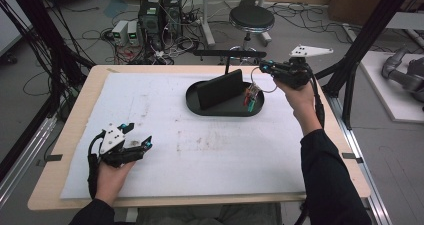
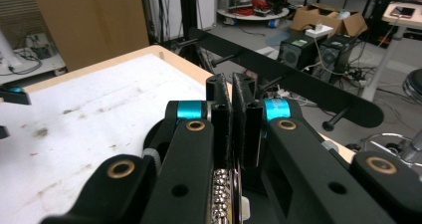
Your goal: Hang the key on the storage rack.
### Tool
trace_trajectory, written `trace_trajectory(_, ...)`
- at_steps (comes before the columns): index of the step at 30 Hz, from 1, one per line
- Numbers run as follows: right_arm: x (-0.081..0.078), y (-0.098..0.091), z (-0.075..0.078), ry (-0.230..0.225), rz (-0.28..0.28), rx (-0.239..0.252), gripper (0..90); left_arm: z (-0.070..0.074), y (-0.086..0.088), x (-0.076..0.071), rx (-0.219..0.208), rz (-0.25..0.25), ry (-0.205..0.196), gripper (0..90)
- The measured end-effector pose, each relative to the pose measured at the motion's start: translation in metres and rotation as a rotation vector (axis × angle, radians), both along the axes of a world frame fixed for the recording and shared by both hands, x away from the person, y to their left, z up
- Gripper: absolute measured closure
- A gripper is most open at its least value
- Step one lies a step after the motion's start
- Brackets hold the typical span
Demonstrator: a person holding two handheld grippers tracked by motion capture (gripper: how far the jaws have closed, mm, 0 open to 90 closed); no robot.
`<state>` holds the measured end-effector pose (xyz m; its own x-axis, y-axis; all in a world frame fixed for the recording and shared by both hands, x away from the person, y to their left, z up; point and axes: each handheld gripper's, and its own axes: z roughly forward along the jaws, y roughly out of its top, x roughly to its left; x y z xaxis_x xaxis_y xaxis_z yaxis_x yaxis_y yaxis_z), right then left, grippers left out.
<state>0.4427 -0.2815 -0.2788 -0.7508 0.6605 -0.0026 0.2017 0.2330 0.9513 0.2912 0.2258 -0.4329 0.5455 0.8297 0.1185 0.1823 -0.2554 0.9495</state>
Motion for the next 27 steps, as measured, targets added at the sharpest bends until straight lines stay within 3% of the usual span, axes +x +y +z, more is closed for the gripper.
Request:
trace_trajectory(18,0.035,0.003,-0.010,0.023,-0.082,0.000,87.7,-0.002,0.003,-0.001,0.004,0.007,0.006,23.8)
trace_trajectory(27,0.052,0.003,-0.014,0.061,-0.120,-0.005,87.7,-0.004,0.005,-0.003,0.008,0.010,0.010,23.7)
